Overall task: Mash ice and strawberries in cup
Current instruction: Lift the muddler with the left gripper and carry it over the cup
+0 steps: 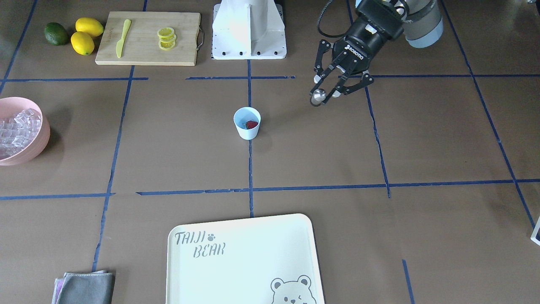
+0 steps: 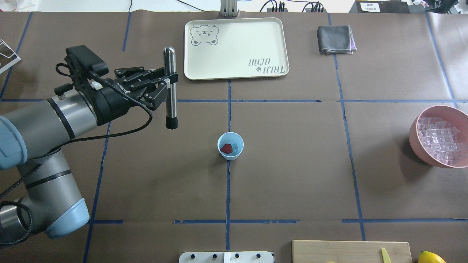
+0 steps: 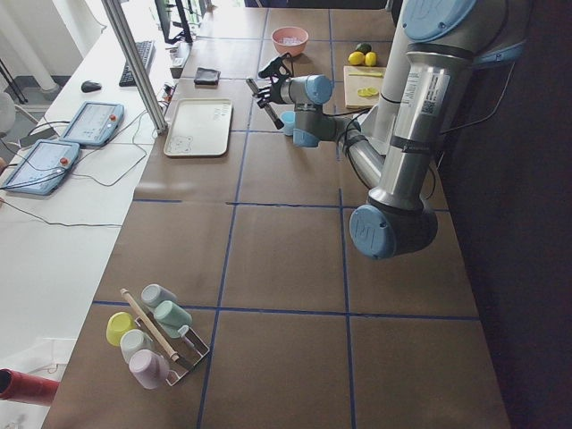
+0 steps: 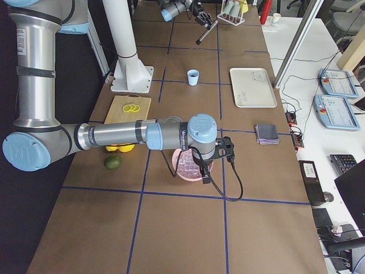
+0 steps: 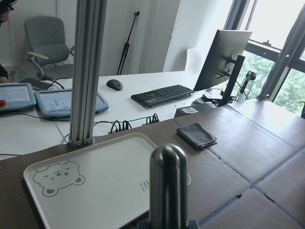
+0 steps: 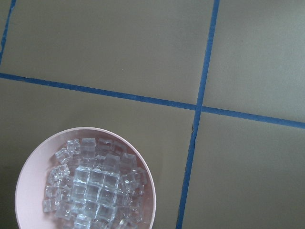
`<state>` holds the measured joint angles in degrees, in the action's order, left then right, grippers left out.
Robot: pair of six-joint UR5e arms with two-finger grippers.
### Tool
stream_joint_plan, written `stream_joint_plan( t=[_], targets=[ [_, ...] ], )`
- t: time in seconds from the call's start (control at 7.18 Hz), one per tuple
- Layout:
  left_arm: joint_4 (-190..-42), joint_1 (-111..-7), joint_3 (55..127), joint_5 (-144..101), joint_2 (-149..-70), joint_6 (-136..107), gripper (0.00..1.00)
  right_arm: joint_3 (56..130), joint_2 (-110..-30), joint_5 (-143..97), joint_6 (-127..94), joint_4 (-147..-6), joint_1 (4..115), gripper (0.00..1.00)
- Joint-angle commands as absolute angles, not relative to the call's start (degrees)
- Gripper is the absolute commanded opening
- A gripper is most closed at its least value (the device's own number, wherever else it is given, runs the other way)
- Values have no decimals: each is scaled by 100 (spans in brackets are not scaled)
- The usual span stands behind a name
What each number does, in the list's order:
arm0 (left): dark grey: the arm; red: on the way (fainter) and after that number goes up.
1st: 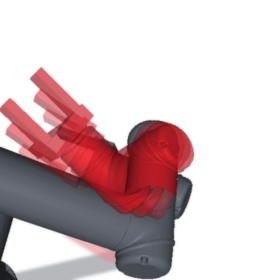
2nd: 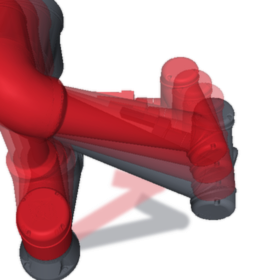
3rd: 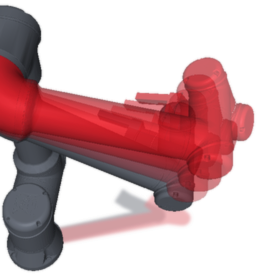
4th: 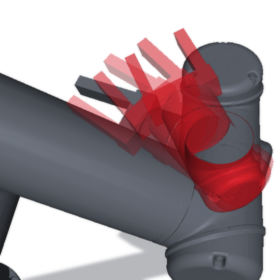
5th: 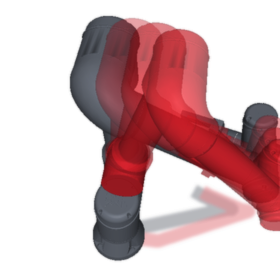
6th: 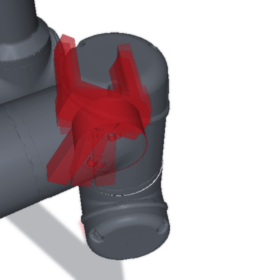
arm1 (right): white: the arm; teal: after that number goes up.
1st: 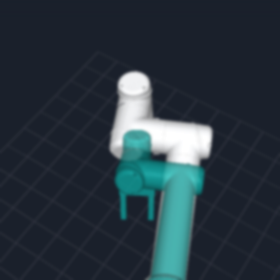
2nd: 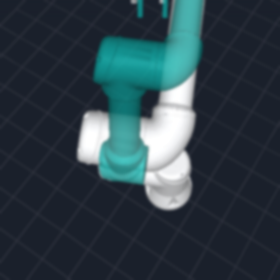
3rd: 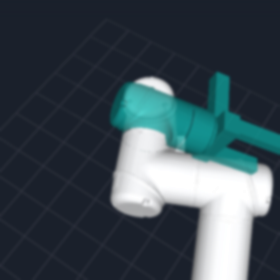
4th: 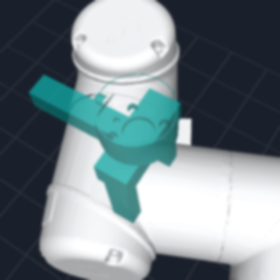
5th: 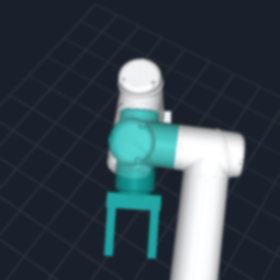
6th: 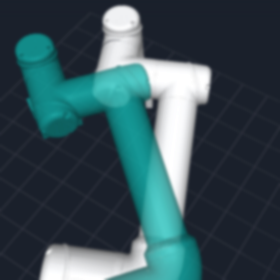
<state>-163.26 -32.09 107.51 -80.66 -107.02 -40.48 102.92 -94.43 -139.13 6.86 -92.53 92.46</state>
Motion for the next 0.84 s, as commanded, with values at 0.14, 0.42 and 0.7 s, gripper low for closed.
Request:
stream_joint_plan(
  t=[0.14, 0.42, 0.7],
  targets=[
    [-18620, -3112, 9417, -7308, -10959, -3393, 0, 10292, -9431, -13887, 686, -9246, 9246, 100],
    [-18931, -2779, 9343, -6876, -10995, -2781, 0, 10292, -9422, -13887, 686, -9246, 9246, 100],
    [-18932, -2122, 9343, -6139, -11345, -2139, 0, 10301, -9422, -13895, 686, -9246, 9246, 100]
  ],
)
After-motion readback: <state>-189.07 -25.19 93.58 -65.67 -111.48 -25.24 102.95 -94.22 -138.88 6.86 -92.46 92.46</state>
